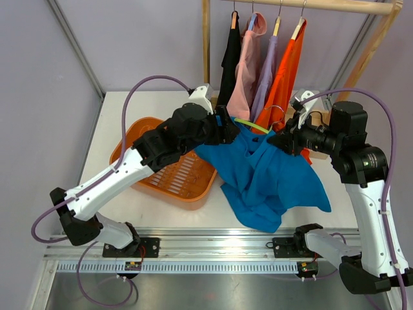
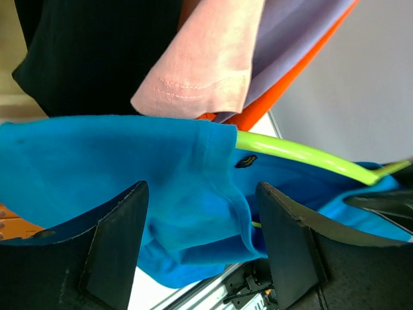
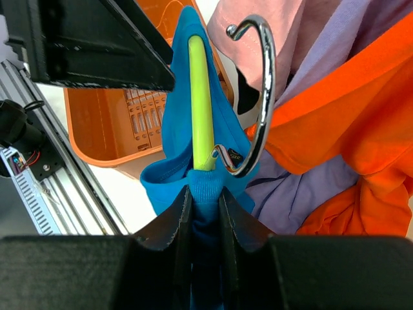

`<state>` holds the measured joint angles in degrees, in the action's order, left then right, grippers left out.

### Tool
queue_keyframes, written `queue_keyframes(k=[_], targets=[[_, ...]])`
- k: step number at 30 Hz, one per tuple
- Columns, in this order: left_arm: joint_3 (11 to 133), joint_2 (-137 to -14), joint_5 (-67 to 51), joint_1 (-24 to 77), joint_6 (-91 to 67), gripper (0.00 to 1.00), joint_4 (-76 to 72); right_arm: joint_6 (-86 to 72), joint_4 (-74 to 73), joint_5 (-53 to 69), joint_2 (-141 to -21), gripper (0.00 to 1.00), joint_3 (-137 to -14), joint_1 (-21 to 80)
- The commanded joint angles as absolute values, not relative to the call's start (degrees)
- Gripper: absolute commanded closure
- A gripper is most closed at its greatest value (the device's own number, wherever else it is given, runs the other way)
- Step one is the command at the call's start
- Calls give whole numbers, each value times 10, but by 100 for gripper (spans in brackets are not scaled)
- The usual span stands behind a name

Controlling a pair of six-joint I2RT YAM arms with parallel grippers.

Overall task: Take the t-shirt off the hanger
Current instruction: Remove the tshirt from the hanger

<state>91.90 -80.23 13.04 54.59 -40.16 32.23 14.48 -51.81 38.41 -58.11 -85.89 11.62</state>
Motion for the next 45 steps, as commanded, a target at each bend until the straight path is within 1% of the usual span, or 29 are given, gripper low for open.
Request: queue_keyframes(k=[1, 6, 8, 10, 16, 17, 18, 19, 20, 25, 30, 31, 37, 42, 44, 45], targets=[[955, -809, 164, 553, -422, 30, 301, 122, -464, 386, -567, 100, -861, 116], [973, -832, 196, 559, -417, 33, 316, 116, -461, 392, -566, 100, -863, 116], [970, -836, 224, 560, -414, 37, 316, 112, -461, 397, -567, 100, -863, 116], [966, -840, 242, 560, -412, 46, 309, 106, -458, 402, -566, 100, -864, 117], [979, -860, 270, 560, -399, 56, 308, 96, -454, 408, -563, 100, -867, 116], [981, -863, 273, 560, -395, 64, 308, 96, -454, 409, -562, 100, -867, 116], [981, -862, 277, 560, -392, 75, 305, 96, -455, 408, -561, 100, -867, 116], [981, -862, 286, 560, -389, 83, 304, 98, -457, 408, -560, 100, -867, 116], [981, -861, 291, 559, -382, 99, 302, 101, -458, 403, -559, 100, -866, 116], [977, -832, 338, 557, -346, 100, 316, 169, -498, 380, -555, 100, -867, 117], [917, -771, 371, 534, -320, 100, 334, 234, -533, 374, -548, 100, -867, 116], [905, -750, 368, 514, -323, 100, 337, 239, -542, 382, -543, 100, -867, 116], [825, -687, 322, 427, -320, 100, 346, 243, -547, 409, -529, 100, -860, 116], [792, -687, 246, 371, -315, 100, 346, 199, -466, 460, -497, 100, -850, 116], [780, -693, 228, 347, -316, 100, 343, 192, -455, 479, -495, 100, -856, 116], [776, -694, 199, 338, -315, 100, 341, 185, -449, 482, -497, 100, -863, 116]])
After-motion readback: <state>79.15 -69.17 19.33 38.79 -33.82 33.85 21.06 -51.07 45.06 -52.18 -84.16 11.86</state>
